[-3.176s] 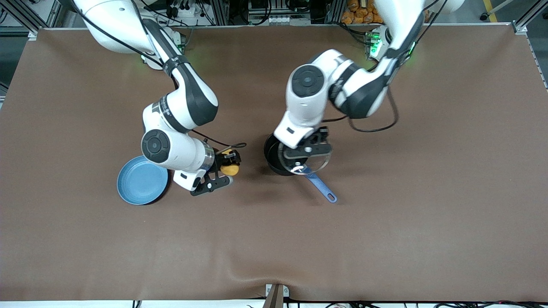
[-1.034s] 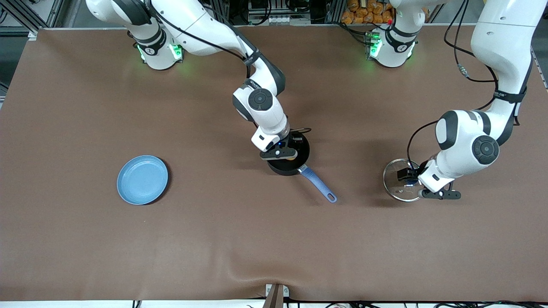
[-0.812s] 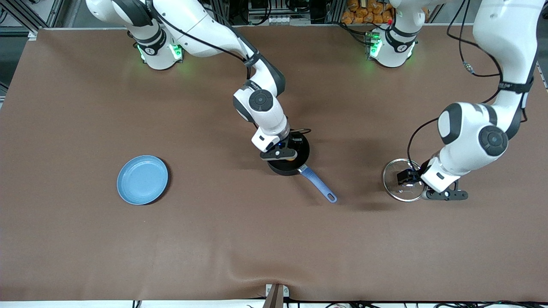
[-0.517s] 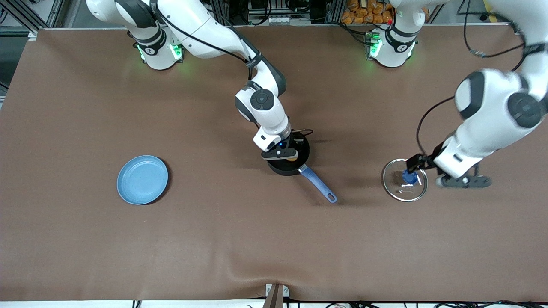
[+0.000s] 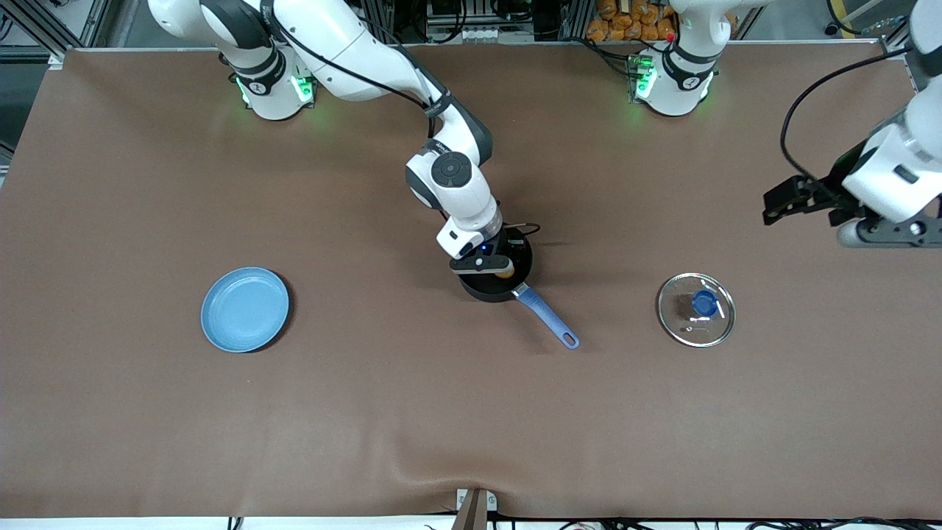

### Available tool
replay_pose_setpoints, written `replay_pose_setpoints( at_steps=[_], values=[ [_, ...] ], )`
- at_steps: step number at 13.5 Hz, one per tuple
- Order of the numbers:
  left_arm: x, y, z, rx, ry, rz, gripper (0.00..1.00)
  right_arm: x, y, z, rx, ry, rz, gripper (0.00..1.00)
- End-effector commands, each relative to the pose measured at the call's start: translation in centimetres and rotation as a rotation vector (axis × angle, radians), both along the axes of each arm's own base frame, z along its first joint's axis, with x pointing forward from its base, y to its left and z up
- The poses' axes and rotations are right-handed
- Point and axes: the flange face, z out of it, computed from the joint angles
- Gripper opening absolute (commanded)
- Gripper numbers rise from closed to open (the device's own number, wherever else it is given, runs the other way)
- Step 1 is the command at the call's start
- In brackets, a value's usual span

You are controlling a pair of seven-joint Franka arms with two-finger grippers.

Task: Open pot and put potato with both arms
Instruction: 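Release the lid and raise the left gripper while the right gripper lowers the potato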

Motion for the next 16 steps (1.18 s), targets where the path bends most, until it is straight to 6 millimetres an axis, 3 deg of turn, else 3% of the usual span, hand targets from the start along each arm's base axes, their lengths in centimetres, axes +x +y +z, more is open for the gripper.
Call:
replay_pose_setpoints(
  at_steps=[1, 4, 5, 6, 7, 8, 12, 16],
  values=[
    [-1.3, 1.4, 2.5, -0.008, -0.005, 0.022, 1.00, 0.5, -0.3, -1.1, -0.015, -0.015, -0.015, 0.00],
    [-2.9, 1.8, 5.1, 0.002, -0.045, 0.031, 1.00, 1.2, -0.8, -0.6, -0.016, -0.016, -0.018, 0.01],
    [-3.5, 1.9, 5.8, 0.007, -0.056, 0.043, 1.00, 1.3, -0.8, -0.6, -0.015, -0.018, -0.016, 0.18],
    [-3.9, 1.3, 5.7, 0.012, -0.032, 0.035, 1.00, 1.5, -0.8, -0.4, -0.011, -0.020, -0.020, 0.83],
    [-4.2, 1.7, 5.5, 0.016, -0.005, 0.046, 1.00, 1.6, -1.0, -0.3, -0.011, -0.021, -0.021, 0.88],
    [-4.6, 1.9, 5.9, 0.018, -0.007, 0.050, 1.00, 1.8, -1.1, 0.0, -0.009, -0.023, -0.022, 1.00],
    [-5.0, 1.8, 5.7, 0.021, 0.001, 0.045, 1.00, 4.1, -1.3, 3.7, -0.059, 0.020, 0.007, 1.00],
    [-5.1, 1.8, 5.5, 0.022, 0.006, 0.045, 1.00, 6.9, -3.5, 9.0, -0.104, 0.060, 0.064, 1.00]
  ],
)
